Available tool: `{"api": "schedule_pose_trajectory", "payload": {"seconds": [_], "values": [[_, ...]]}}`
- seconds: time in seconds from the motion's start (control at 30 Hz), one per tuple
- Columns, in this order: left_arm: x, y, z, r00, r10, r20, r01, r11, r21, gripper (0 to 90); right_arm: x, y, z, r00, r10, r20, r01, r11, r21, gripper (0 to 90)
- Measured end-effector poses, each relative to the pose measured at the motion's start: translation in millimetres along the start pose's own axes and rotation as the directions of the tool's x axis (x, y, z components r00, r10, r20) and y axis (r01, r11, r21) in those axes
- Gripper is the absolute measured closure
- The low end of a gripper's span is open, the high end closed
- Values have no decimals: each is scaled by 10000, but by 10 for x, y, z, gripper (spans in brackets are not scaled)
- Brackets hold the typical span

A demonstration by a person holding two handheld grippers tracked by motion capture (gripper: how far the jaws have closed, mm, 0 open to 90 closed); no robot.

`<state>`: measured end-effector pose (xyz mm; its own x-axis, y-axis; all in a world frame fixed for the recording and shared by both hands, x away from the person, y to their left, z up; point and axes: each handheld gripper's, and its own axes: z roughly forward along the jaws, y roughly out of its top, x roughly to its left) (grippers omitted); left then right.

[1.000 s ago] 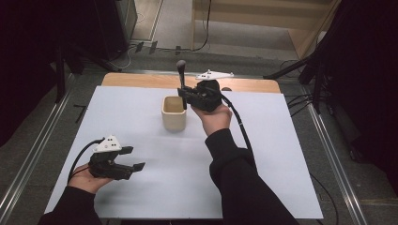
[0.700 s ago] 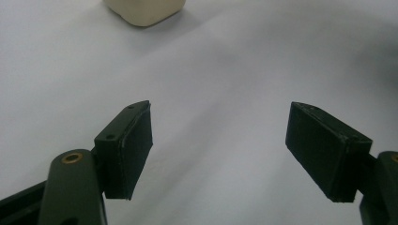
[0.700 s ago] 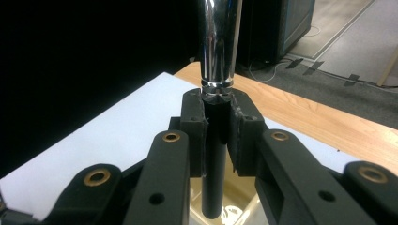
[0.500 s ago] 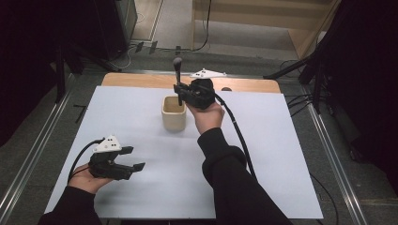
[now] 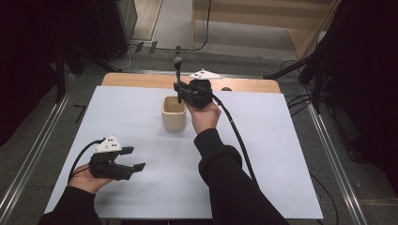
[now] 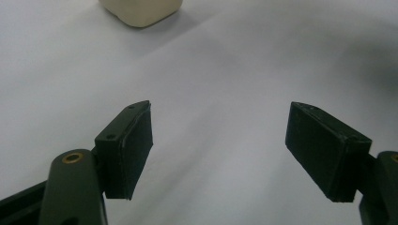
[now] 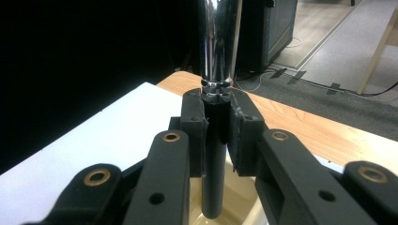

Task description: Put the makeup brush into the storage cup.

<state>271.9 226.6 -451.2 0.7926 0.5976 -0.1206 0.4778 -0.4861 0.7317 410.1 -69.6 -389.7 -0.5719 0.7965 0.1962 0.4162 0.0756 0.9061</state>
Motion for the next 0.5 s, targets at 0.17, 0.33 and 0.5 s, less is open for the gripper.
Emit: {"api": "schedule_pose_trajectory", "payload": {"seconds": [0.17,0.33,0.5], "values": [[0,2,-6,10000,25,30,-25,10000,-20,239,4,-65,82,9999,109,-108,-107,9998,157,790],[0,-2,-3,10000,18,12,-18,10000,10,239,40,-125,150,9999,95,-76,-93,9999,146,790],[1,-1,-8,10000,5,36,-5,10000,-22,239,33,-180,182,10000,68,2,-68,10000,5,790]]}}
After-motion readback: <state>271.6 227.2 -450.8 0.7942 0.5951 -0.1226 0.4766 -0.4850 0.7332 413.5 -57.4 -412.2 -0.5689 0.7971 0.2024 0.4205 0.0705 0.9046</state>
